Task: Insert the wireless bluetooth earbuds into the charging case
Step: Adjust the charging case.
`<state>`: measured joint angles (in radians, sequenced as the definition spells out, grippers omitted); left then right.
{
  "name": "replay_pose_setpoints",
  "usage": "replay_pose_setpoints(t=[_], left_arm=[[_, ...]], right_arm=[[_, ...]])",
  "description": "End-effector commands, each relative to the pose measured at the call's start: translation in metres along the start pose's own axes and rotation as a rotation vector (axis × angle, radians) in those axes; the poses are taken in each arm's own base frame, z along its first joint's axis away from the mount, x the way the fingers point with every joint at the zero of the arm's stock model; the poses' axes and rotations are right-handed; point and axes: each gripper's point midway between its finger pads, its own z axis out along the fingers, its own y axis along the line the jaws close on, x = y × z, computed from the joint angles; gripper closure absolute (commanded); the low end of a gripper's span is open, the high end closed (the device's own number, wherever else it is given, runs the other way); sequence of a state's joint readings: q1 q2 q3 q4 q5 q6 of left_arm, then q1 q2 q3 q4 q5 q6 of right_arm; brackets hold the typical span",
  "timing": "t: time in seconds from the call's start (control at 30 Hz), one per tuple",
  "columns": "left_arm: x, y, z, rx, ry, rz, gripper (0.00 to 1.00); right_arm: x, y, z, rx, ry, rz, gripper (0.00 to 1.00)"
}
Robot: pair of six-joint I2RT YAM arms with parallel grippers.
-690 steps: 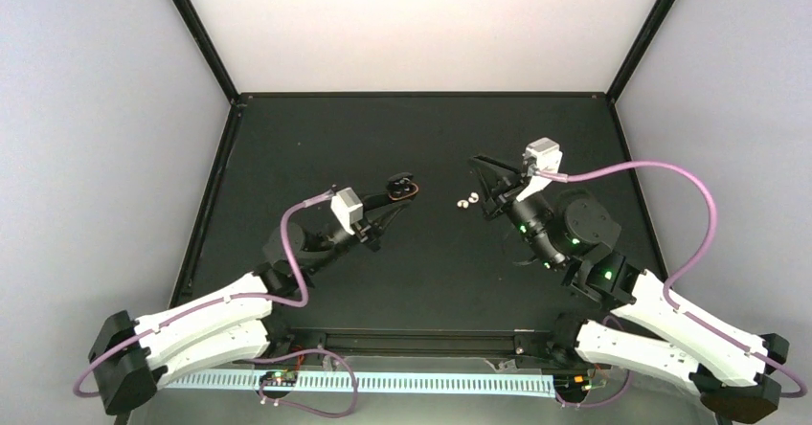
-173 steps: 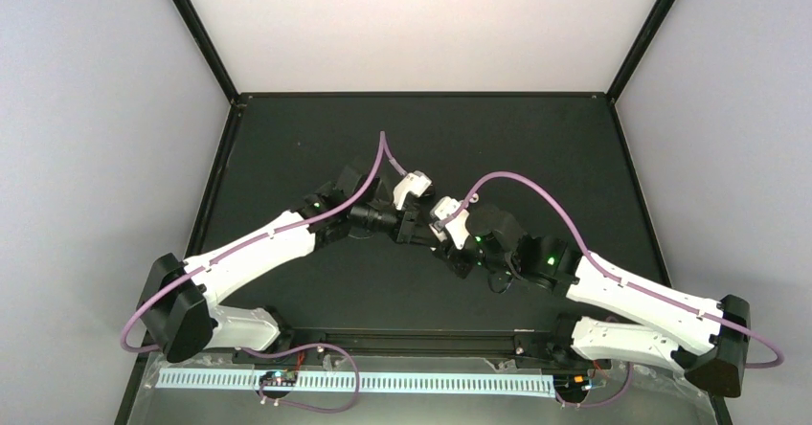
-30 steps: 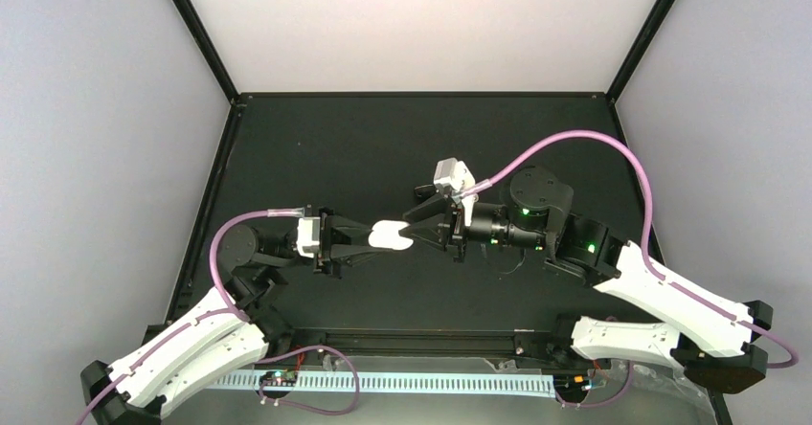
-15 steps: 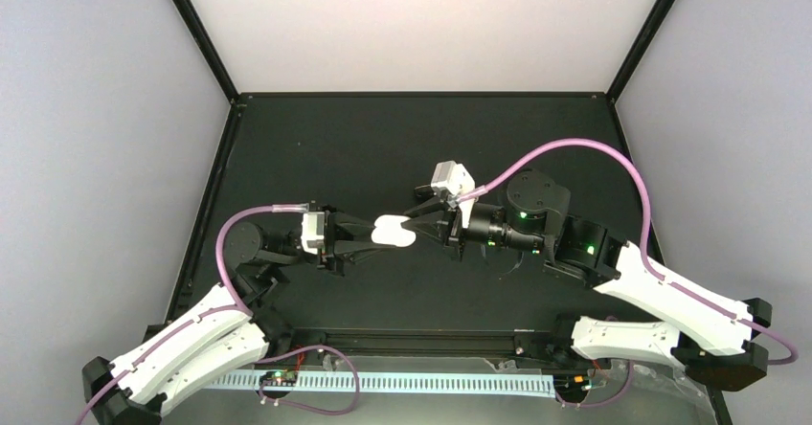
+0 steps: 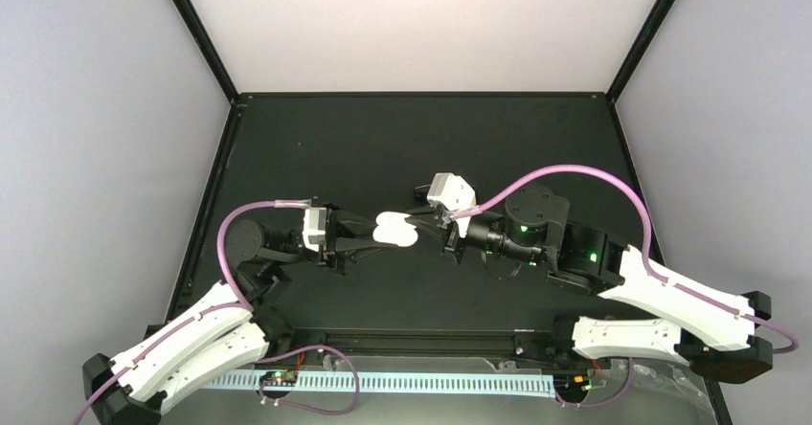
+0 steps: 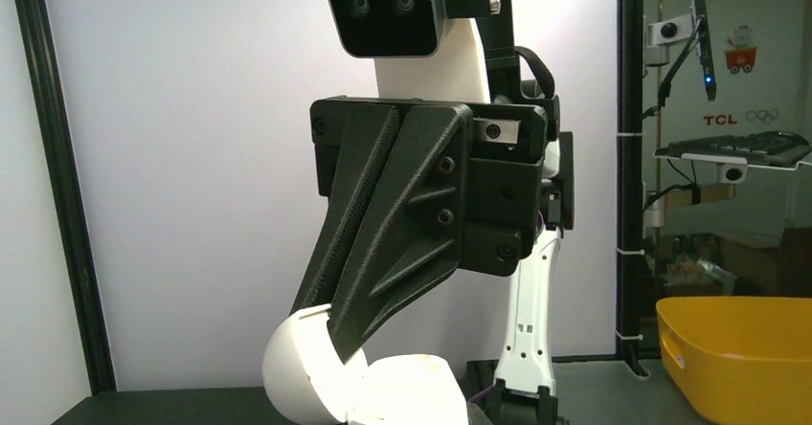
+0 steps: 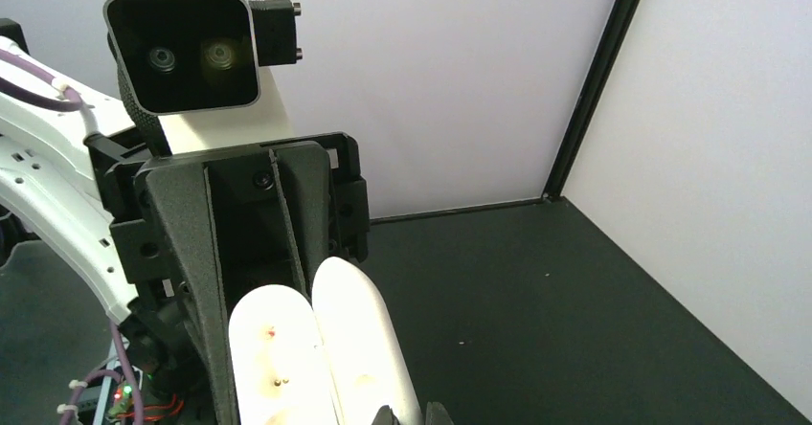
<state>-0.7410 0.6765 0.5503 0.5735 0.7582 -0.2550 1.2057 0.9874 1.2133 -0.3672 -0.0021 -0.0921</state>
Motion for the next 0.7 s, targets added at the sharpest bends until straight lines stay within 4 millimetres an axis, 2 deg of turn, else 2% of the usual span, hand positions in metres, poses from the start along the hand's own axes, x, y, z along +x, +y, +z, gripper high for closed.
replay_pose_setpoints(t=[0.0,0.3,0.67], left_arm=[[-0.022,0.007,0.004,-0.038,-0.052,0.046,0.86],[-0.020,0.015,0.005,-0.072,-0.051,0.030,0.70],[-0.015,0.018,0.006,-0.084,-0.040,0.023,0.58]], right_arm=[[0.000,0.003,-0.002,0.006,0.006,-0.025,0.99],[-0.002,0.003,-0.003,0.026,0.003,-0.058,0.99],[-0.005,-0.002,-0.005,0.054,-0.001,-0.080,0.99]])
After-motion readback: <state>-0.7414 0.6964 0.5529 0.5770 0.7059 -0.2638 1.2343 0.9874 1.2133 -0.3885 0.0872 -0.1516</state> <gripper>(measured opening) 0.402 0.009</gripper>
